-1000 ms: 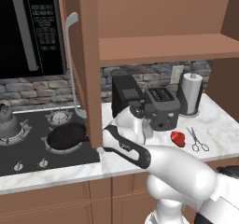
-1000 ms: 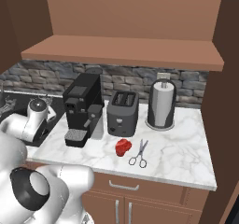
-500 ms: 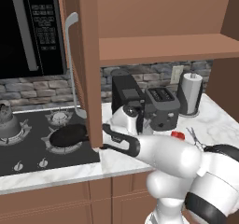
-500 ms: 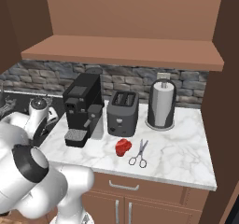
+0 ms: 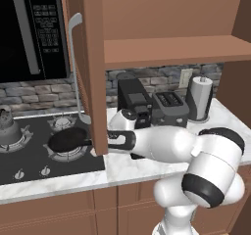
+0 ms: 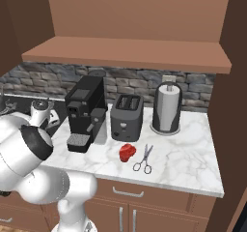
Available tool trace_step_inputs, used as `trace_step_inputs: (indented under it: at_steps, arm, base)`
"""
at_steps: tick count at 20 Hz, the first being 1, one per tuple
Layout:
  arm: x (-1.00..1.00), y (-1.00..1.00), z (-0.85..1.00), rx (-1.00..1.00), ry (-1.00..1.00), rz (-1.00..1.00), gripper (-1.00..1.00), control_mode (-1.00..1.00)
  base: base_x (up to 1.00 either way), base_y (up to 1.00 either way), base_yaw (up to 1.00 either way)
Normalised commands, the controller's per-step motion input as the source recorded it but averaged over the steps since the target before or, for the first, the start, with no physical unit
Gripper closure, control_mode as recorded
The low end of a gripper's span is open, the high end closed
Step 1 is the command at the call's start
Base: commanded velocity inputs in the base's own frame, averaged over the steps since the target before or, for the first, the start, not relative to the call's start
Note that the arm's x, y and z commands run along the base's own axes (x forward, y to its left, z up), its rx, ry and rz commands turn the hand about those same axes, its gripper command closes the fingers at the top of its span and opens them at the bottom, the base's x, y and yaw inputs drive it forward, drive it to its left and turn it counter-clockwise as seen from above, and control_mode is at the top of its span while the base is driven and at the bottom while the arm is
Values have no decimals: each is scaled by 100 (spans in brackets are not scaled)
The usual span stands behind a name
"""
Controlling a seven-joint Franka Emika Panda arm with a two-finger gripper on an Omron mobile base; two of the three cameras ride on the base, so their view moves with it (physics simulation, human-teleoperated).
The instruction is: Pick the pan from the cabinet and place it on the stove. Then turn on the stove burner for the pan.
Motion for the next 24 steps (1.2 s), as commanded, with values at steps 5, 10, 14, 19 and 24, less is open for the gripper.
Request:
trace_step_inputs:
  at_steps: [5,10,14,19,24]
  arm:
    - [9,11,-24,0,4,0,100,-100]
    - [0,3,-28,0,3,0,100,-100]
    - [0,0,-29,0,3,0,100,-100]
    - [0,1,-34,0,6,0,100,-100]
    - [0,3,-31,0,10,0,100,-100]
  base:
    - [0,0,0]
    - [0,0,0]
    - [0,0,0]
    - [0,0,0]
    - [0,0,0]
